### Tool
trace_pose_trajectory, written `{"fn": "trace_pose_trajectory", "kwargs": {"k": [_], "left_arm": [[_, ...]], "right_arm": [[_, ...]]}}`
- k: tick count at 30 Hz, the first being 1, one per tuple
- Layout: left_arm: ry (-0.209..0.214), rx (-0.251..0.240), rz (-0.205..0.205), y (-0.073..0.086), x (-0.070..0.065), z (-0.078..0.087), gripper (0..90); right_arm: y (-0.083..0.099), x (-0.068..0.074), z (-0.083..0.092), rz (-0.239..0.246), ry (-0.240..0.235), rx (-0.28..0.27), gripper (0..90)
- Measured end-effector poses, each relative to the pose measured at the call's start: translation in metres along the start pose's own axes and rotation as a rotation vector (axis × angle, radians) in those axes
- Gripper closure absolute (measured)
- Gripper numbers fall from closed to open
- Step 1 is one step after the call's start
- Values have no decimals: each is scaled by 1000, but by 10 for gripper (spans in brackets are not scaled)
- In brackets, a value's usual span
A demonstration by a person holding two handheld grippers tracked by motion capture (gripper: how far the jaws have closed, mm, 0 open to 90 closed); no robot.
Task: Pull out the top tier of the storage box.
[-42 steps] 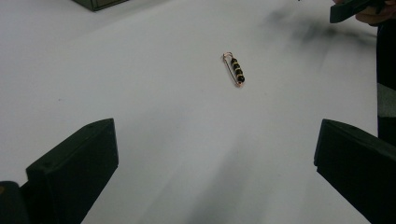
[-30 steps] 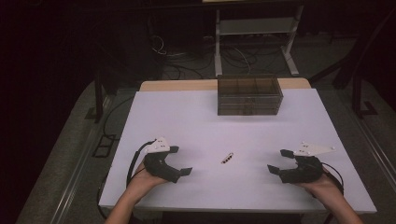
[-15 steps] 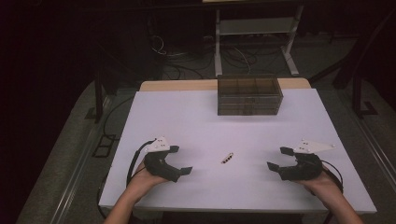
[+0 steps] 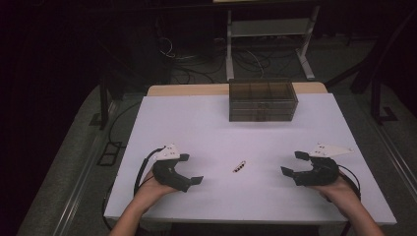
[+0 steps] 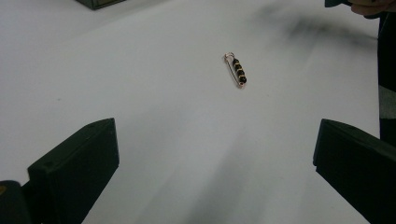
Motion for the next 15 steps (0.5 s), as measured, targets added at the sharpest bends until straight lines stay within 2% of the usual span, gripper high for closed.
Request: {"fn": "trace_pose_trajectory", "kwargs": {"k": [8,15], "left_arm": [[3,3,-1,0,0,0,0],[3,2,-1,0,0,0,0]], "right_arm": [[-3,-2,-2,6,8,-4,194],[-7,-6,-6,-15,16,-8,193]]}}
Point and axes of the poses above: each handheld gripper's, and its own axes: z roughly backward along the jaws, y roughly out of its underside, x roughly to its left, the point moved 2 cm from there along -z, roughly forward along the jaws, and after that the axes turned 9 degrees about z, right-handed, at the moved point
